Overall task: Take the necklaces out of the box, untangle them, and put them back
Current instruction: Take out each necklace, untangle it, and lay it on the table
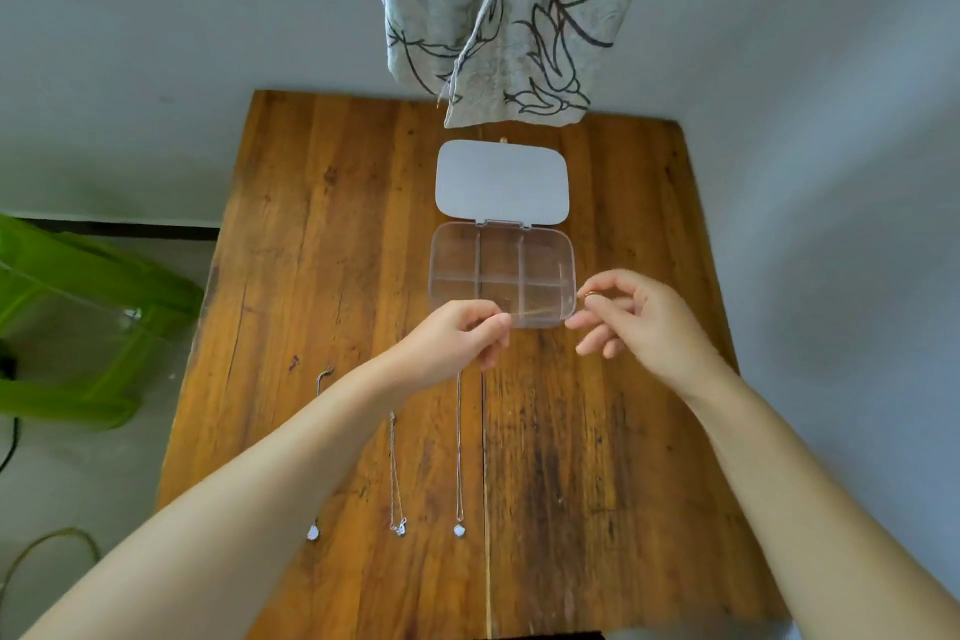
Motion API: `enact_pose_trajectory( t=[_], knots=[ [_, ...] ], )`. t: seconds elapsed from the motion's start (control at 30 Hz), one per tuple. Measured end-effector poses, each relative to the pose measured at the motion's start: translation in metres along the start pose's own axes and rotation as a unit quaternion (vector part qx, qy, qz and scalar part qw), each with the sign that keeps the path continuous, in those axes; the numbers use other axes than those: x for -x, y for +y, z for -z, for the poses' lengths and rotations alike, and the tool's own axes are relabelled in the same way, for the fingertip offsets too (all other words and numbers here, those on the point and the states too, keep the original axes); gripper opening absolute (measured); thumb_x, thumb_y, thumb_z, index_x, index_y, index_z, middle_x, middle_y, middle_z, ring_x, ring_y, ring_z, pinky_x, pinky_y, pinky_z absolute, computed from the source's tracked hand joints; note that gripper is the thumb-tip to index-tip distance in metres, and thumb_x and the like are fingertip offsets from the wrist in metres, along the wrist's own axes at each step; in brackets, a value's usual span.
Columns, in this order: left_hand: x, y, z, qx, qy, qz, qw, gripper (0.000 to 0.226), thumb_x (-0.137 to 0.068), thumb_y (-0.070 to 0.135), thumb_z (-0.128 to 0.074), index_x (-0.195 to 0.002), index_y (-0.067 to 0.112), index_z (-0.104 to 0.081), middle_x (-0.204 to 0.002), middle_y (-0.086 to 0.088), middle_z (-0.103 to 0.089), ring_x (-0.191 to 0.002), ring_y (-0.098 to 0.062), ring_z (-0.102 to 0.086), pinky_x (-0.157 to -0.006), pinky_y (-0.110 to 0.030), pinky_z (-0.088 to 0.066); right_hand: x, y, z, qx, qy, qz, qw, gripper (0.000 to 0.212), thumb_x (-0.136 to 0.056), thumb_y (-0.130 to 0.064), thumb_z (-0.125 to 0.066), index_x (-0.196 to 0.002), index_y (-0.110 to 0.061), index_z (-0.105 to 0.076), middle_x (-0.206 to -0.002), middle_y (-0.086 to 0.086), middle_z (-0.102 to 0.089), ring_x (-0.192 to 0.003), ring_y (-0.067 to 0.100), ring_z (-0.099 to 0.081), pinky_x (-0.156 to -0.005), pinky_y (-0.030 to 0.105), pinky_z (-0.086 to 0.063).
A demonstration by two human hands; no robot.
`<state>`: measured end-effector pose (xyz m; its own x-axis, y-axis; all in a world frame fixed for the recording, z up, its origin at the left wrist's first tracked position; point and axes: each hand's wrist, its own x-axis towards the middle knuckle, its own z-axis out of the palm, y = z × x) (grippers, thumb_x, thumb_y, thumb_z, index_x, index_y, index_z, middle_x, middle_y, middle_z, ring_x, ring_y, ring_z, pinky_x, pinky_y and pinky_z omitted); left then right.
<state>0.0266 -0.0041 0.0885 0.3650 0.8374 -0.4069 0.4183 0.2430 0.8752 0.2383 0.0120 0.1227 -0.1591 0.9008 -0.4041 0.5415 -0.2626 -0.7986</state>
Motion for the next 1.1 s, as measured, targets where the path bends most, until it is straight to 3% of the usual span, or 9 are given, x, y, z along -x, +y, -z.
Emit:
enact_pose_trajectory(
  t=[0.1,0.2,0.27,0.33,0.43,0.6,0.77,0.87,1.1],
  knots=[
    [-0.004,-0.005,-0.003,-0.044,-0.047,0.032,0.997,0.034,-0.098,0.032,-0.038,-0.076,0.014,-0.056,-0.060,0.005,-0.053,-0.051,-0.006,-0.043,-0.050,-0.010,-0.036,0.022,0.024,0.007,-0.172,0.027,-0.069,0.982,0.010,-0.094,-0.011,-0.053,-0.098,-0.014,-0.062,-0.073,0.002,-0.071,-0.058,0.014,-0.064,-0.049,0.018,-0.050],
    [-0.013,-0.013,-0.007,-0.070,-0.080,0.065,0.992,0.034,-0.097,0.032,-0.039,-0.076,0.012,-0.057,-0.061,0.003,-0.051,-0.055,-0.010,-0.043,-0.054,-0.014,-0.038,0.052,0.043,0.007,-0.403,0.008,-0.124,0.907,0.011,-0.080,-0.010,-0.064,-0.090,-0.010,-0.064,-0.071,0.005,-0.065,-0.059,0.010,-0.059,-0.047,0.016,-0.050],
    [-0.021,-0.019,-0.012,-0.084,-0.093,0.081,0.989,0.035,-0.097,0.032,-0.040,-0.074,0.011,-0.056,-0.060,0.002,-0.050,-0.057,-0.013,-0.043,-0.058,-0.021,-0.037,0.073,0.054,0.001,-0.470,-0.006,-0.143,0.871,0.019,-0.070,-0.016,-0.069,-0.087,-0.007,-0.066,-0.072,0.006,-0.065,-0.059,0.010,-0.060,-0.046,0.016,-0.051],
    [-0.031,-0.024,-0.020,-0.116,-0.097,0.082,0.985,0.036,-0.097,0.030,-0.041,-0.068,0.012,-0.054,-0.059,0.002,-0.050,-0.055,-0.013,-0.043,-0.056,-0.022,-0.036,0.091,0.069,-0.012,-0.443,0.001,-0.169,0.880,0.011,-0.082,-0.014,-0.062,-0.088,-0.005,-0.066,-0.074,0.007,-0.065,-0.061,0.011,-0.060,-0.049,0.018,-0.050],
    [-0.047,-0.029,-0.034,-0.192,-0.099,0.062,0.974,0.036,-0.096,0.027,-0.043,-0.063,0.019,-0.053,-0.063,0.002,-0.053,-0.060,-0.014,-0.050,-0.056,-0.023,-0.038,0.116,0.092,-0.046,-0.308,0.022,-0.226,0.924,0.013,-0.095,-0.008,-0.051,-0.094,-0.007,-0.063,-0.082,0.008,-0.067,-0.065,0.012,-0.061,-0.056,0.022,-0.050],
    [-0.060,-0.040,-0.061,-0.388,-0.125,0.012,0.913,0.028,-0.097,0.030,-0.042,-0.081,0.011,-0.055,-0.082,-0.010,-0.063,-0.071,-0.026,-0.059,-0.060,-0.035,-0.047,0.135,0.114,-0.108,-0.231,0.010,-0.300,0.925,0.006,-0.094,-0.014,-0.054,-0.100,-0.014,-0.055,-0.090,0.006,-0.071,-0.071,0.013,-0.066,-0.064,0.021,-0.052],
    [-0.058,-0.046,-0.080,-0.508,-0.092,-0.036,0.855,0.027,-0.097,0.029,-0.040,-0.107,0.008,-0.055,-0.105,-0.013,-0.061,-0.095,-0.032,-0.058,-0.070,-0.036,-0.043,0.131,0.119,-0.136,-0.171,0.051,-0.312,0.933,0.003,-0.094,-0.017,-0.055,-0.091,-0.016,-0.057,-0.080,0.002,-0.070,-0.061,0.009,-0.065,-0.056,0.016,-0.052],
    [-0.055,-0.050,-0.085,-0.503,-0.066,-0.066,0.859,0.027,-0.096,0.026,-0.044,-0.114,0.008,-0.052,-0.113,-0.013,-0.055,-0.108,-0.032,-0.051,-0.082,-0.039,-0.042,0.130,0.119,-0.137,-0.125,0.051,-0.297,0.945,0.004,-0.094,-0.017,-0.054,-0.091,-0.019,-0.054,-0.078,0.001,-0.069,-0.055,0.007,-0.061,-0.049,0.013,-0.047],
    [-0.041,-0.056,-0.076,-0.427,0.008,-0.087,0.900,0.028,-0.093,0.025,-0.050,-0.116,0.011,-0.048,-0.118,-0.010,-0.048,-0.105,-0.027,-0.051,-0.069,-0.034,-0.046,0.134,0.119,-0.125,-0.090,0.023,-0.290,0.952,0.017,-0.094,-0.019,-0.054,-0.108,-0.023,-0.043,-0.080,0.001,-0.069,-0.047,0.006,-0.057,-0.044,0.011,-0.044]
  ],
)
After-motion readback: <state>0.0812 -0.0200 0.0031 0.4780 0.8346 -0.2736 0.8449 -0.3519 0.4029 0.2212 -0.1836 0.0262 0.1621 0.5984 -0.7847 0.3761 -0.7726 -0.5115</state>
